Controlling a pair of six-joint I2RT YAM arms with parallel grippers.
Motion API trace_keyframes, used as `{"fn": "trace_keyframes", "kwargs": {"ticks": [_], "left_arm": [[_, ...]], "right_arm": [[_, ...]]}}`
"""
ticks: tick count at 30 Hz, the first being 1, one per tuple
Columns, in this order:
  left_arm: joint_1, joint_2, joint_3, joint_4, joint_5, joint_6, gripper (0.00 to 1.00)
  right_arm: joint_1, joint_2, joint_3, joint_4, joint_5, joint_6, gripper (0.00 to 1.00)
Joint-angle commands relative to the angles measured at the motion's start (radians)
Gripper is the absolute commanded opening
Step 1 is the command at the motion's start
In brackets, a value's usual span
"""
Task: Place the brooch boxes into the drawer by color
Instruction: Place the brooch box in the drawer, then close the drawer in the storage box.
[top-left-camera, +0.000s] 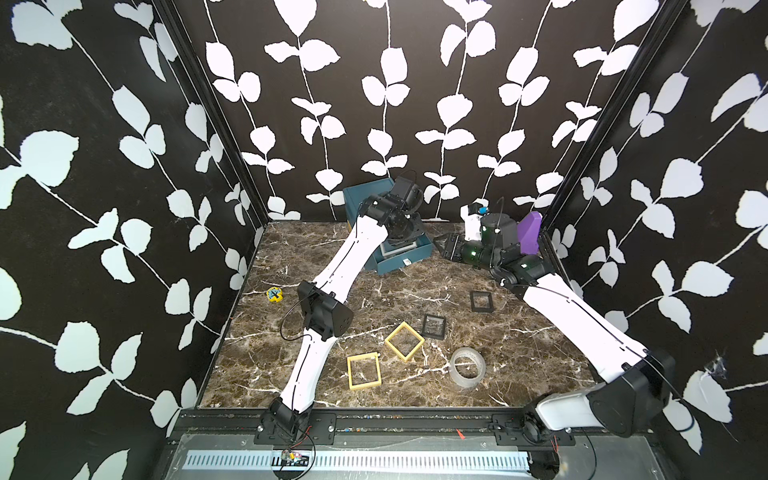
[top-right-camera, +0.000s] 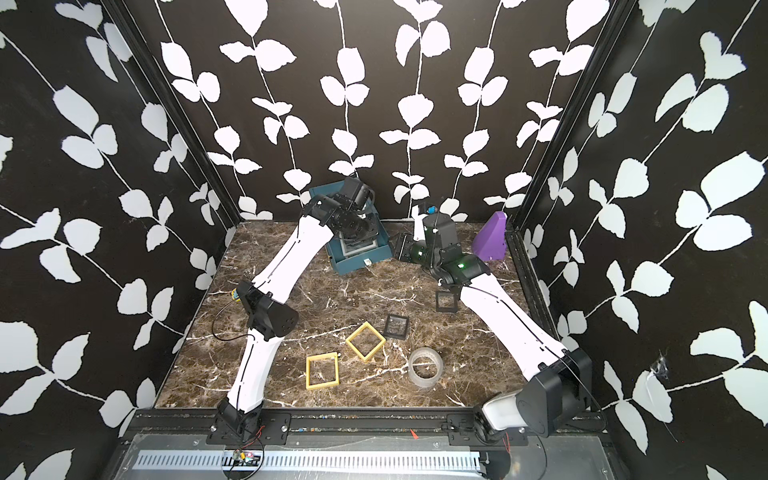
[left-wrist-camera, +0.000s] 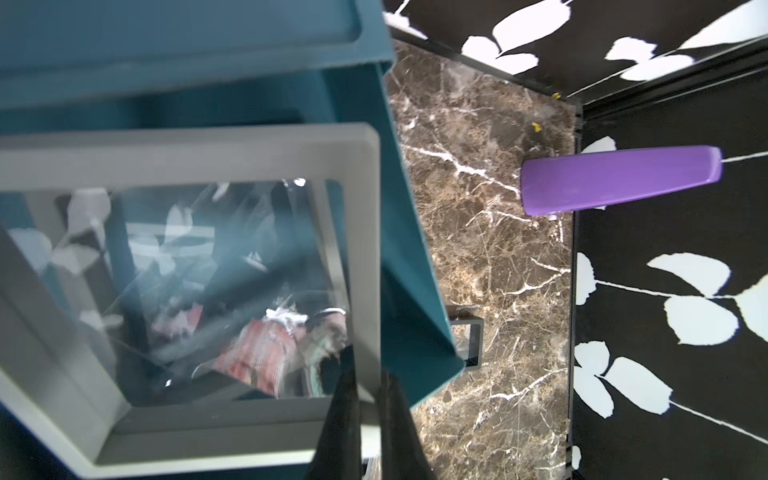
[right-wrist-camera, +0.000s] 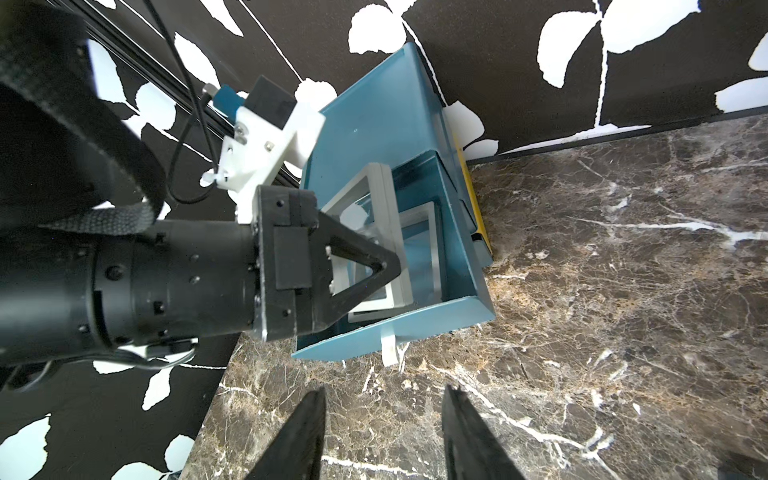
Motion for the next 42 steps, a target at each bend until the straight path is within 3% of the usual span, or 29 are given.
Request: {"fn": "trace_keyframes", "kwargs": {"ticks": [1, 6, 18, 25, 32, 35, 42], "left_arm": [[0.008, 0.009, 0.013, 0.032, 0.038, 0.004, 0.13], [0.014, 0.008, 0.013, 0.012, 0.034, 0.015, 0.30], [0.018, -0.125, -0.001, 0.087, -0.051, 0.044, 0.34], [0.102, -0.333, -0.243, 0.207, -0.085, 0.095, 0.51], [0.258, -0.487, -0.552, 0.378, 0.035, 0.132, 0.60], [0.326, -0.515, -0.666, 0.477, 0.136, 0.124, 0.63], [0.408, -0.466, -0.717, 0.547, 0.276, 0.147, 0.67]], "right_arm": [[-0.004, -0.023, -0.015, 0.037, -0.016, 0.013, 0.48], [-0.003, -0.023, -0.016, 0.040, -0.016, 0.016, 0.49], [-0.001, 0.003, -0.023, 0.030, -0.042, 0.059, 0.47], [0.026, 0.015, -0.141, 0.186, -0.100, 0.256, 0.45], [0.050, 0.039, -0.267, 0.440, -0.140, 0.559, 0.46], [0.051, 0.056, -0.320, 0.521, -0.131, 0.676, 0.48], [0.050, 0.107, -0.383, 0.652, -0.100, 0.835, 0.51]]}}
